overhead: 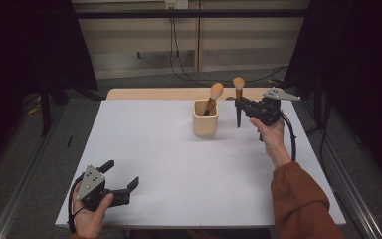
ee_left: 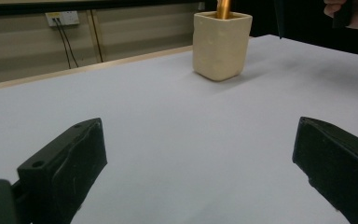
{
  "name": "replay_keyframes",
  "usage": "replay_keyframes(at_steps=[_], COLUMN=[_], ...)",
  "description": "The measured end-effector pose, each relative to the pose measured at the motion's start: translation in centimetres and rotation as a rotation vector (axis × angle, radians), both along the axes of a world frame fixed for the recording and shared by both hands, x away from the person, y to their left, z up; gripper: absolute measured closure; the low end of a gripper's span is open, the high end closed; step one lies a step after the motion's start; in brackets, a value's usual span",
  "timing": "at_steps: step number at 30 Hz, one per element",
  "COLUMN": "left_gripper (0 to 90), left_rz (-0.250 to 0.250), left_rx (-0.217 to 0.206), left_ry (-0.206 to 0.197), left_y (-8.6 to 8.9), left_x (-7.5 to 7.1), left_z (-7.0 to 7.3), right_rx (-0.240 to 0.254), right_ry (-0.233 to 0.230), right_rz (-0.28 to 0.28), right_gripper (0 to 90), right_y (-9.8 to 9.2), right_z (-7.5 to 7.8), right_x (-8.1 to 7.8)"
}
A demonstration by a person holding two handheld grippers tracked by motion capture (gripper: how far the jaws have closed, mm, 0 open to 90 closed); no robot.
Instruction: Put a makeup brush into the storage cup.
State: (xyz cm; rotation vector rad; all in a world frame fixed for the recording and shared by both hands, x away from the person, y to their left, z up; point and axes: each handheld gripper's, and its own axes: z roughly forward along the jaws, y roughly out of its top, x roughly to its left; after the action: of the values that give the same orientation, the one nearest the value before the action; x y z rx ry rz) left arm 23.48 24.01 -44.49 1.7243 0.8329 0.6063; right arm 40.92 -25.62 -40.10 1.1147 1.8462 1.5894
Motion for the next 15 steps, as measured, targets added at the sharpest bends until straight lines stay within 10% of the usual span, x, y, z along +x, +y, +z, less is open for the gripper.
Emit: replay_keyframes(at_steps=[15], left_gripper=[3.1], left_rz=[0.011], left_rx=[-0.005], left_ry=[0.003], left_y=[0.1], left_x=[0.1], left_z=[0.0], right_rx=[0.02], right_ry=[-0.035], right_rz=[0.055], right_gripper=[74.6], right_y=[2.2], right_z=[2.4], right_x=[0.3])
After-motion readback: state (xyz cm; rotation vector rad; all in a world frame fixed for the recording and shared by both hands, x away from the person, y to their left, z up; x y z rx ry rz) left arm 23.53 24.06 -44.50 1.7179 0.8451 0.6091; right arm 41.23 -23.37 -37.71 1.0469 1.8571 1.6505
